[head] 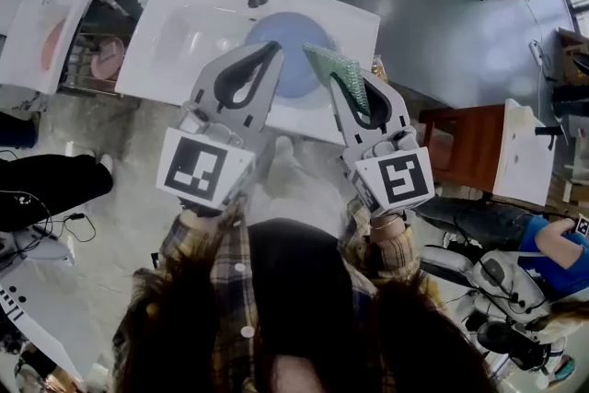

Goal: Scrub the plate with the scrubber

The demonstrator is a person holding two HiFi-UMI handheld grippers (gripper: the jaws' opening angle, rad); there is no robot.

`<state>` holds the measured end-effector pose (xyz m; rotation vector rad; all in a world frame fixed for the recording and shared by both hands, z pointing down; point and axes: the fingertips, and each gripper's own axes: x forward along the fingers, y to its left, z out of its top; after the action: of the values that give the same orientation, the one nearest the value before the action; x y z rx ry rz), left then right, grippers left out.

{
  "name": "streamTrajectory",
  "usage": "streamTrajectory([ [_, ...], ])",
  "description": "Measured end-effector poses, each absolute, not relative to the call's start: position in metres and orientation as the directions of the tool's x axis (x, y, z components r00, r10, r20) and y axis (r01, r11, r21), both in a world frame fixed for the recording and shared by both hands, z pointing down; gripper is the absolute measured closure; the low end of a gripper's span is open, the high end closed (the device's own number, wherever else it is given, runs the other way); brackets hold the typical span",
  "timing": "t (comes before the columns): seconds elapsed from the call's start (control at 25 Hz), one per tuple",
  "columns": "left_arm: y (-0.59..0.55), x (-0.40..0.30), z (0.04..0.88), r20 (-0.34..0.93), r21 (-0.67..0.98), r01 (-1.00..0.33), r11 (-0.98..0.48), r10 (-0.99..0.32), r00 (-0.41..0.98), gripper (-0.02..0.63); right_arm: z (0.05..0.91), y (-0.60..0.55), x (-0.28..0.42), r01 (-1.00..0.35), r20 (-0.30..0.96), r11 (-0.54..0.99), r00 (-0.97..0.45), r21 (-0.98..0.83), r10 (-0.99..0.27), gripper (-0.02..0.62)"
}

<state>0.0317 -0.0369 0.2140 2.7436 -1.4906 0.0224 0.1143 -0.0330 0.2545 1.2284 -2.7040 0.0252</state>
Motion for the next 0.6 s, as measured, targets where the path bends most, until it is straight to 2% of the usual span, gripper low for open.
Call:
streamTrajectory([
  [0.28, -0.074, 0.024, 0.215, 0.029, 0.018, -0.865, -0.501, -0.865, 0.501, 0.586, 0.251, -0.074, 0.108, -0.707, 0.176, 0.704, -0.686, 0.068, -0.706, 0.505],
  [0.6, -0.098, -0.002, 0.225, 0.067, 0.011, -0.863, -0.505, -0.861, 0.504, 0.586, 0.262, -0.103, 0.085, -0.718, 0.198, 0.696, -0.678, 0.032, -0.708, 0.505],
])
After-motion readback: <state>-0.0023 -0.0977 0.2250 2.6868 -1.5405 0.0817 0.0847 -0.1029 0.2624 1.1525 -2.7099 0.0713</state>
